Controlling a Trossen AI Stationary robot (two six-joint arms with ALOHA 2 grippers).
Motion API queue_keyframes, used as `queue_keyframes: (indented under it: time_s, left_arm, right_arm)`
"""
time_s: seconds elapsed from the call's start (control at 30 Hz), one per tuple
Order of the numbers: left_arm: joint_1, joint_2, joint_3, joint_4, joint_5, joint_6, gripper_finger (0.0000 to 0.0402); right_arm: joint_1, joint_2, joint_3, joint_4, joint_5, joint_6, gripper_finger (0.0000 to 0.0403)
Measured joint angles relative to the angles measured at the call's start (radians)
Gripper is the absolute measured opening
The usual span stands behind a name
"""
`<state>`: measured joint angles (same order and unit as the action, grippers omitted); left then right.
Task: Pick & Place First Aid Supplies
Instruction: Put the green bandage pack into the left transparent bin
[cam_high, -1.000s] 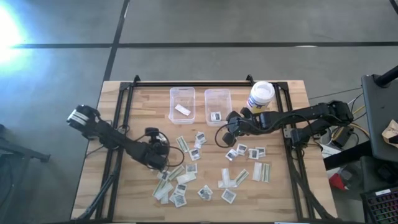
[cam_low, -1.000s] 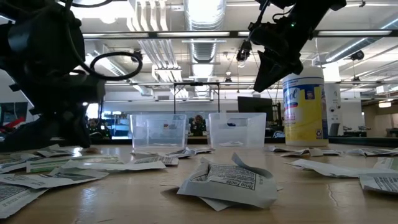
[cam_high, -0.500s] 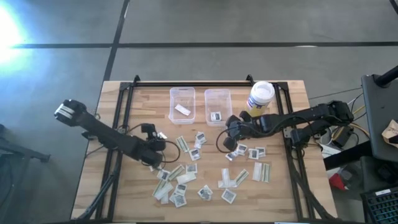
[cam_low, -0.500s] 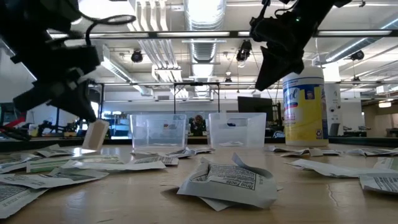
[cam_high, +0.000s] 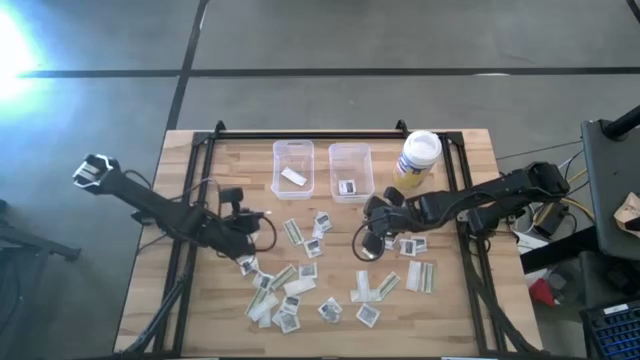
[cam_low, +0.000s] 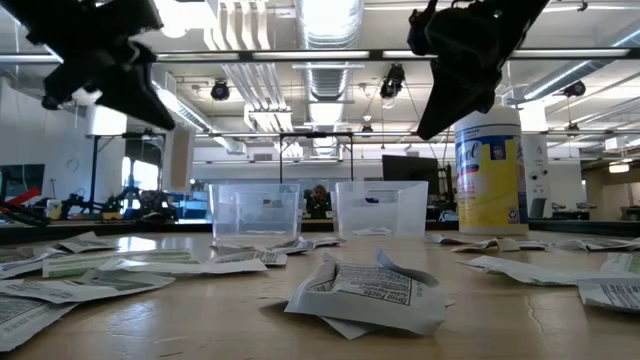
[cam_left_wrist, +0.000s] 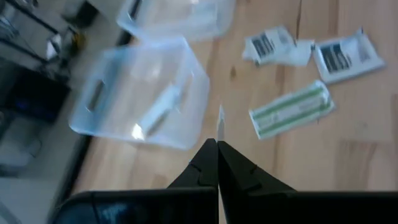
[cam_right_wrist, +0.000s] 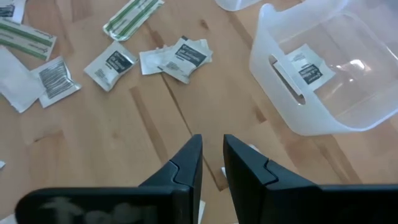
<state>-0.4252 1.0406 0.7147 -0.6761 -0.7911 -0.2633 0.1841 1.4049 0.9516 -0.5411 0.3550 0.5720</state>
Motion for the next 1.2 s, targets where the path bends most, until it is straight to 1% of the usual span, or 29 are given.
queue_keyframes:
  time_s: [0.17, 0.33, 0.43, 0.57, 0.67, 0.83, 1.07, 1.13, 1.2]
  left_arm:
    - [0.000, -0.017, 0.084, 0.003, -0.066, 0.116, 0.0000]
    - [0.004, -0.011, 0.136, 0.033, -0.177, 0.241, 0.0000]
    - [0.029, -0.003, 0.131, 0.116, -0.210, 0.341, 0.0000]
    - [0.085, 0.015, 0.089, 0.250, -0.208, 0.482, 0.0000]
    - [0.153, 0.022, 0.053, 0.342, -0.161, 0.559, 0.0000]
    - [0.307, 0.033, -0.004, 0.459, 0.030, 0.628, 0.0000]
    - [0.508, 0.063, -0.016, 0.568, 0.230, 0.724, 0.0000]
    - [0.552, 0.077, -0.016, 0.609, 0.270, 0.766, 0.0000]
    - [0.593, 0.096, -0.016, 0.628, 0.285, 0.790, 0.0000]
  right_arm:
    - [0.002, -0.003, 0.000, 0.000, 0.000, 0.002, 0.0061]
    - [0.002, -0.004, 0.000, 0.000, 0.000, 0.002, 0.0061]
    - [0.002, -0.004, 0.000, 0.001, 0.000, 0.002, 0.0061]
    - [0.002, -0.004, 0.000, 0.001, 0.001, 0.000, 0.0061]
    - [0.002, -0.004, 0.000, 0.001, 0.000, -0.003, 0.0061]
    - [0.002, -0.004, 0.000, 0.000, 0.001, -0.023, 0.0061]
    - [0.001, -0.004, 0.012, -0.001, 0.001, -0.071, 0.0061]
    - [0.001, -0.004, 0.018, -0.001, 0.003, -0.093, 0.0061]
    - [0.001, -0.004, 0.025, 0.000, 0.004, -0.116, 0.0061]
